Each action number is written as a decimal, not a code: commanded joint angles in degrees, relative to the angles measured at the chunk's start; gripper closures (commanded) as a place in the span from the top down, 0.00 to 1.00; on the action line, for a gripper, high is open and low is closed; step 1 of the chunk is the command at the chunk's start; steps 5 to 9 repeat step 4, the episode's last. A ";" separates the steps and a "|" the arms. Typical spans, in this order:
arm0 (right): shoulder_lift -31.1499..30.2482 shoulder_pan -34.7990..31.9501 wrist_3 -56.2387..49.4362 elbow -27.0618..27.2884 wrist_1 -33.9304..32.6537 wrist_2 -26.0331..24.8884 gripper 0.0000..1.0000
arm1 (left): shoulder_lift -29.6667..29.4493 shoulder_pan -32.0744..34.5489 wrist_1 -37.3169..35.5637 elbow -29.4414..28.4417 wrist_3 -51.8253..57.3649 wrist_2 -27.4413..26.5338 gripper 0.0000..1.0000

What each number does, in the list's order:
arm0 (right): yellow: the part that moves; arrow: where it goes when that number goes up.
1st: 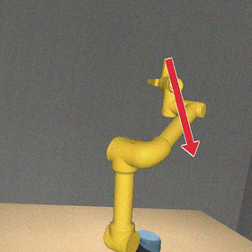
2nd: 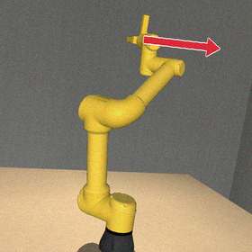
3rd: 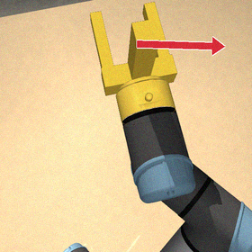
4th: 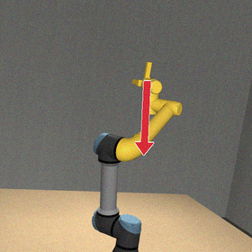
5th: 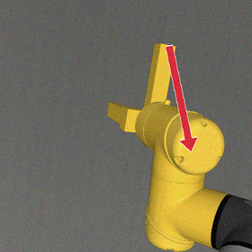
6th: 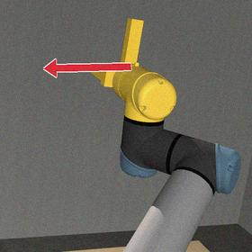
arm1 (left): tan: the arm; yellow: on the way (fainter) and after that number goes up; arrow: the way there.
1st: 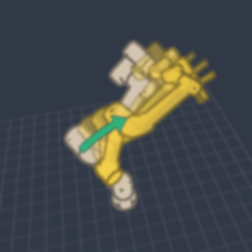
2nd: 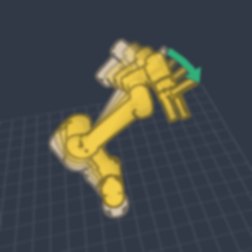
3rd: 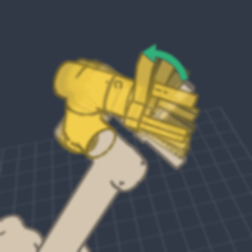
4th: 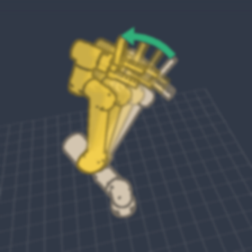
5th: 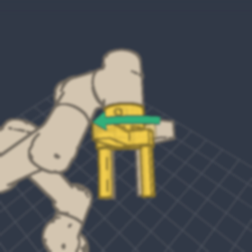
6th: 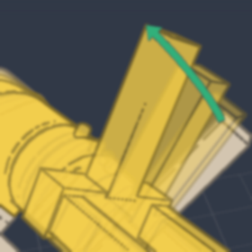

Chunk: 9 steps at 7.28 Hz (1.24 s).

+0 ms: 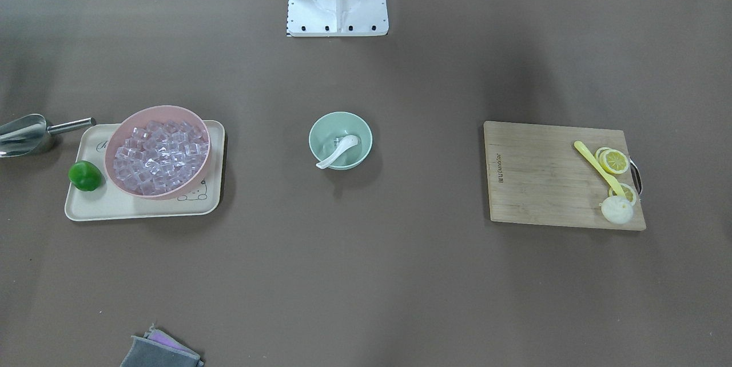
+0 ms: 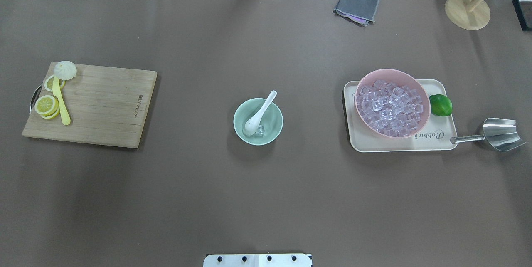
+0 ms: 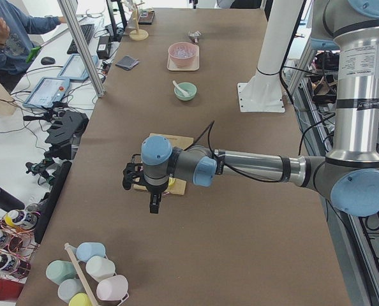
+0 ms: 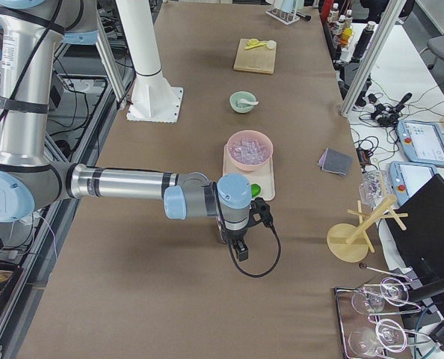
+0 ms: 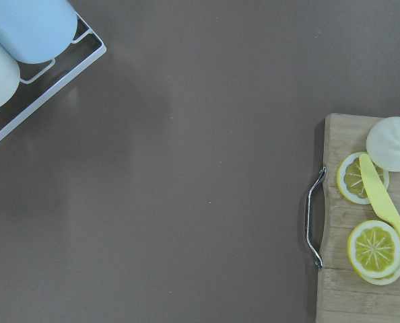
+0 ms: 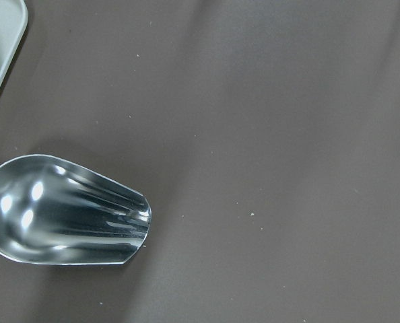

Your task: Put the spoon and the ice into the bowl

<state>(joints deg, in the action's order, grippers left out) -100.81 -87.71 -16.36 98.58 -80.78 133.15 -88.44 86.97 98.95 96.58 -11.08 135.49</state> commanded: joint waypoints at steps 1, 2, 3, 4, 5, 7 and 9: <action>-0.96 -1.22 0.45 0.29 1.77 0.18 1.00 | -0.59 0.04 -0.51 0.97 0.54 2.91 0.98; -0.62 -1.40 0.45 -0.14 1.77 -0.17 1.00 | -0.16 0.04 -0.07 1.85 0.62 1.90 0.98; -0.44 -1.41 0.54 -0.40 1.77 -0.17 1.00 | -0.59 0.04 0.02 1.94 0.62 1.97 0.98; 0.09 -1.32 0.62 -0.49 1.68 -0.17 1.00 | -1.03 -0.05 0.28 1.95 0.62 1.97 0.98; 0.09 -1.32 0.62 -0.49 1.68 -0.17 1.00 | -1.03 -0.05 0.28 1.95 0.62 1.97 0.98; 0.09 -1.32 0.62 -0.49 1.68 -0.17 1.00 | -1.03 -0.05 0.28 1.95 0.62 1.97 0.98; 0.09 -1.32 0.62 -0.49 1.68 -0.17 1.00 | -1.03 -0.05 0.28 1.95 0.62 1.97 0.98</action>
